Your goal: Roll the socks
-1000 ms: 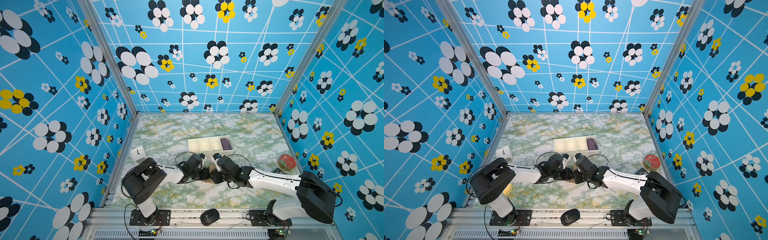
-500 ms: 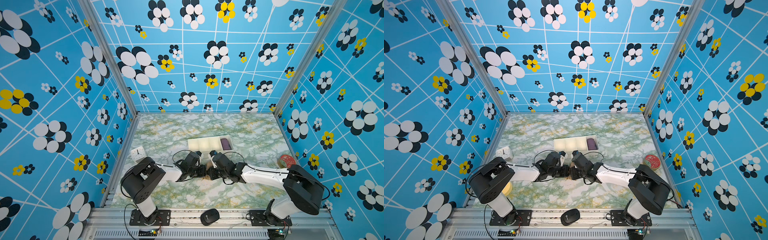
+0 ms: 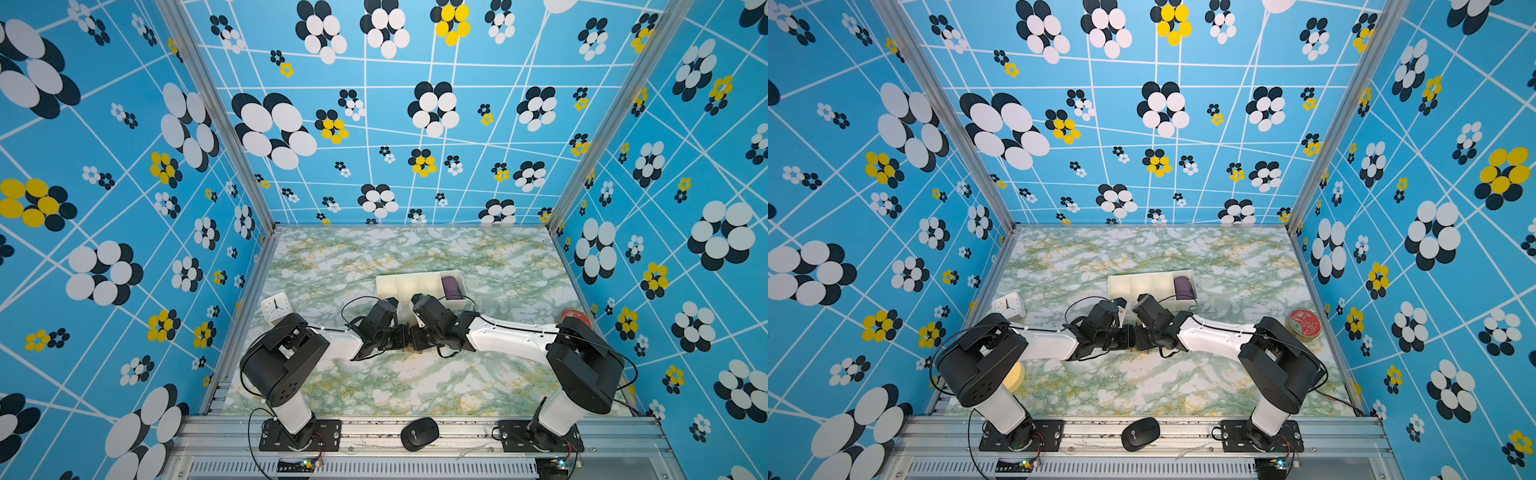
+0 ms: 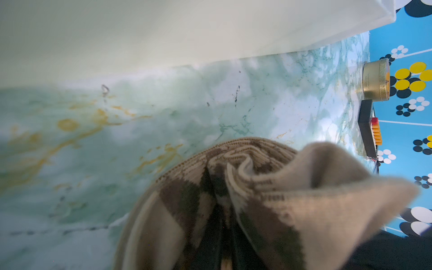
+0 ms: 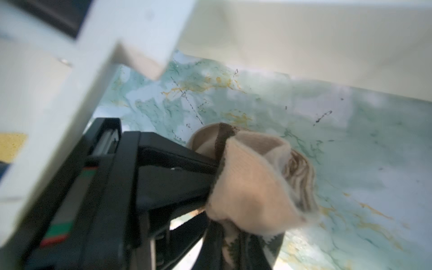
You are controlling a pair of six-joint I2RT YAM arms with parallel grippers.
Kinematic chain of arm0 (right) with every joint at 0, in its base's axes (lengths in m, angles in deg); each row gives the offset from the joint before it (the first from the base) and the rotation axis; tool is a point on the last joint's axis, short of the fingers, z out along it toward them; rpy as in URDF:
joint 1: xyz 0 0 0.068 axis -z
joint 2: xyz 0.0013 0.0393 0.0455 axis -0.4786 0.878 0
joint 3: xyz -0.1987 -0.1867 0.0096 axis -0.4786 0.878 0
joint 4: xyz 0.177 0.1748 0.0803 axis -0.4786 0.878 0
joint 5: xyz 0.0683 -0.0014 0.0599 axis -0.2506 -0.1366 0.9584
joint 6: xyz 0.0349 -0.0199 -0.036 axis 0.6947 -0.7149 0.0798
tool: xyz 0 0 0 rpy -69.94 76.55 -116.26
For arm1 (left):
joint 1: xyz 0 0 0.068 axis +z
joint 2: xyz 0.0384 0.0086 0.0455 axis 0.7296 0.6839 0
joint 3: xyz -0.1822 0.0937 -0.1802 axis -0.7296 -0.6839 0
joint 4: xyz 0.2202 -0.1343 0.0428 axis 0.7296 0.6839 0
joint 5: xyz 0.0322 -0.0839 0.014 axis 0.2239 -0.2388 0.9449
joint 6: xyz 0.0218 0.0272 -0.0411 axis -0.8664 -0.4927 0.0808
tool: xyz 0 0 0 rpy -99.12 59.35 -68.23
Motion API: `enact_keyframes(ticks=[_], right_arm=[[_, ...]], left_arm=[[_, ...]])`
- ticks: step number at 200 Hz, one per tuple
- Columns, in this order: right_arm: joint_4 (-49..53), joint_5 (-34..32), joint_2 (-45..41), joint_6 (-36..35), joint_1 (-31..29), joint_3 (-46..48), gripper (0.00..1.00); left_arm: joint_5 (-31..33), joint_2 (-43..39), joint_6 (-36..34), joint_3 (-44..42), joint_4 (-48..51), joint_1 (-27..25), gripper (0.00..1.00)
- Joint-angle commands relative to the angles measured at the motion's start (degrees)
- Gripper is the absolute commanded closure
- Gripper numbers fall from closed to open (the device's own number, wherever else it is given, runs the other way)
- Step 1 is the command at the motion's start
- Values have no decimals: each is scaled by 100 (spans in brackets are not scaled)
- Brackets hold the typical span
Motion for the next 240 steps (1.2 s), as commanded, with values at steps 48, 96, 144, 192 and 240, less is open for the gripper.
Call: enact_keyframes(ticks=[48, 96, 144, 192, 240], right_arm=[[526, 598, 1688, -156, -304, -137, 87], [880, 589, 2116, -250, -411, -543, 88], [1175, 567, 2378, -376, -472, -907, 88], [1416, 572, 2570, -456, -492, -1195, 88], [1441, 580, 2622, -448, -489, -1235, 88]], left_arm=[[-765, 121, -488, -35, 1511, -443, 83], [-840, 34, -527, -78, 1590, -445, 78], [-845, -19, -538, -93, 1583, -421, 76], [-792, -216, -512, -166, 1583, -412, 75], [-470, -832, -558, -445, 1748, -279, 77]])
